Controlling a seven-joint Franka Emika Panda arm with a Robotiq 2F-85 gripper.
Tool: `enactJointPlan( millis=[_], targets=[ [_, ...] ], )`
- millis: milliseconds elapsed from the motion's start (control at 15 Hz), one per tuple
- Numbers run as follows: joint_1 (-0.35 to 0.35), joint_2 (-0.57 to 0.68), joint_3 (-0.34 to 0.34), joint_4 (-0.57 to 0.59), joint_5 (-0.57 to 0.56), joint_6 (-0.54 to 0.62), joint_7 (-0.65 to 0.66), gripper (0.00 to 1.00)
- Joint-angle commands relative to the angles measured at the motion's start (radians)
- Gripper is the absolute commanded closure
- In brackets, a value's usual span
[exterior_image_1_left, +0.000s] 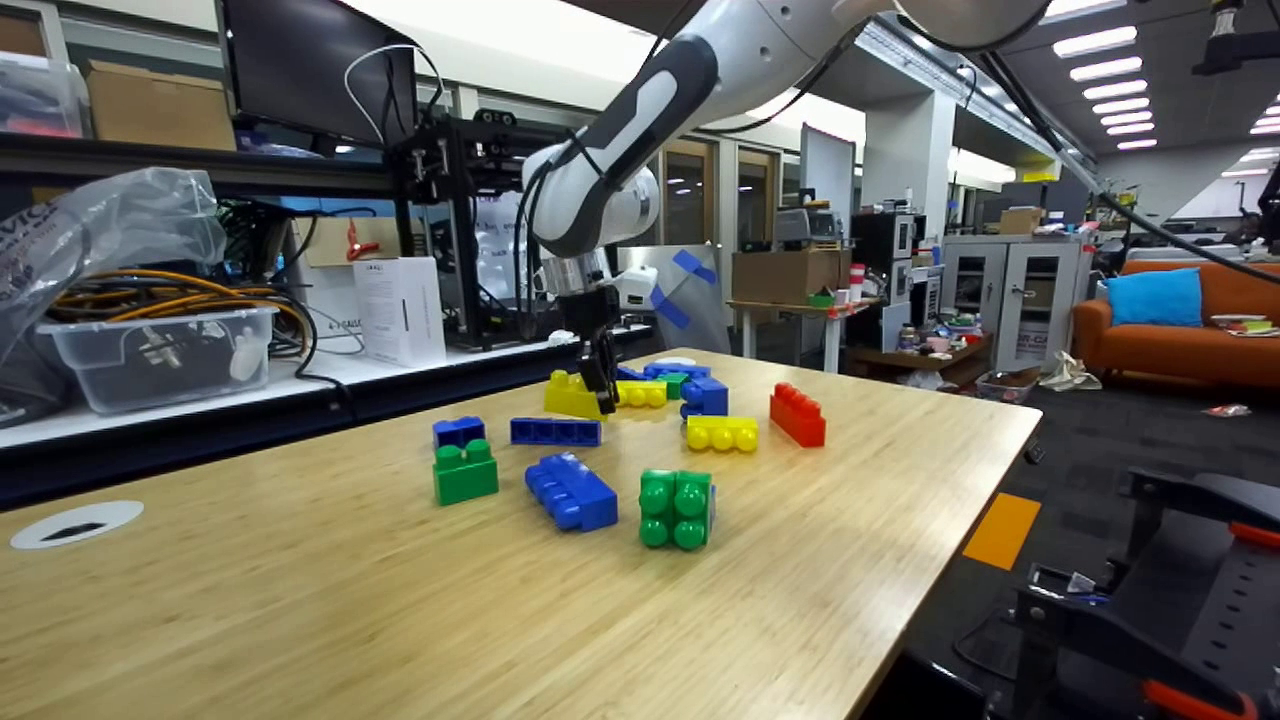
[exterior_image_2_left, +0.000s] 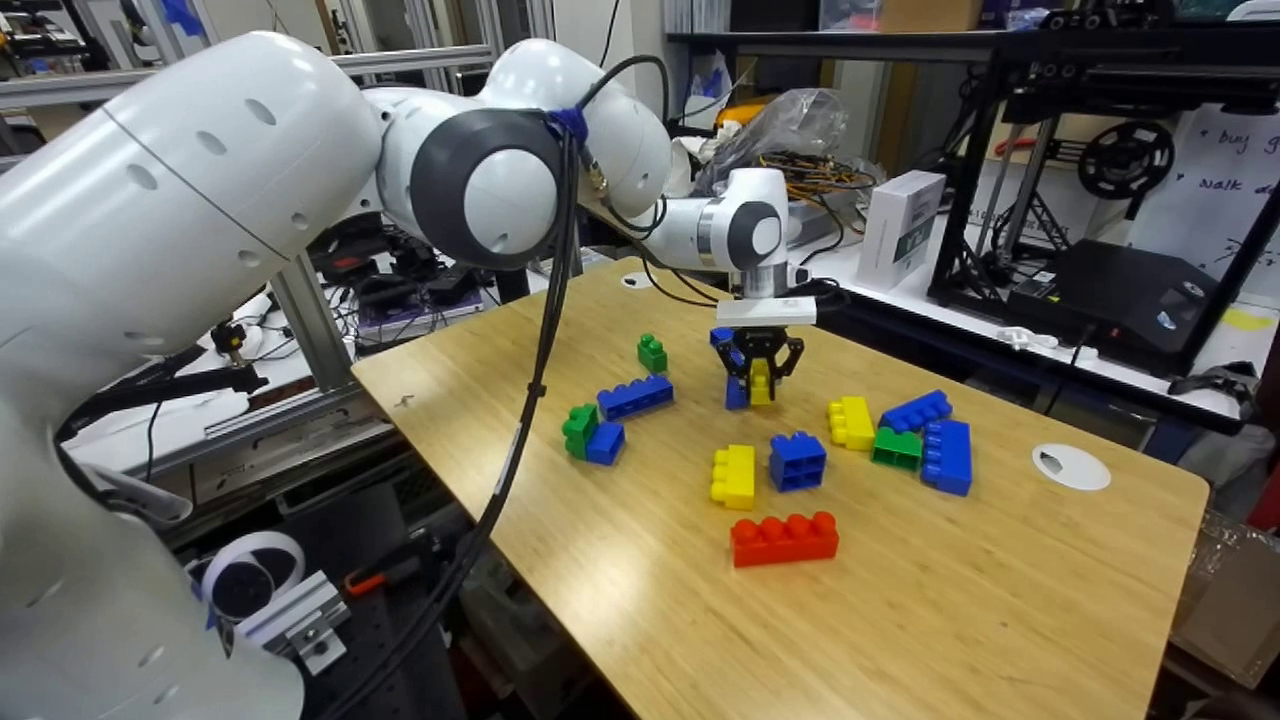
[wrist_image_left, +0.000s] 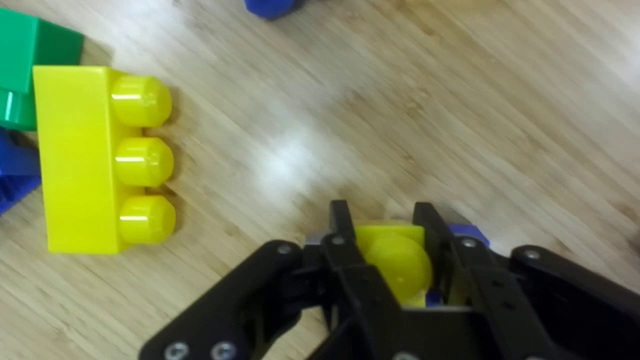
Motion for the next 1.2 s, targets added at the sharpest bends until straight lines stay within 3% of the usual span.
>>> enactJointPlan(
  millis=[0,400,1133],
  targets=[
    [-0.067,-0.095,0.072,-0.081,0.096,-0.049,-0.103,0.90],
    [-0.090,-0.183,0.068,-0.182,0.151,-0.107,-0.128,0.90],
    [-0.083,-0.177,0.018,-0.296,0.110,-0.095,-0.073,0.90]
  ],
)
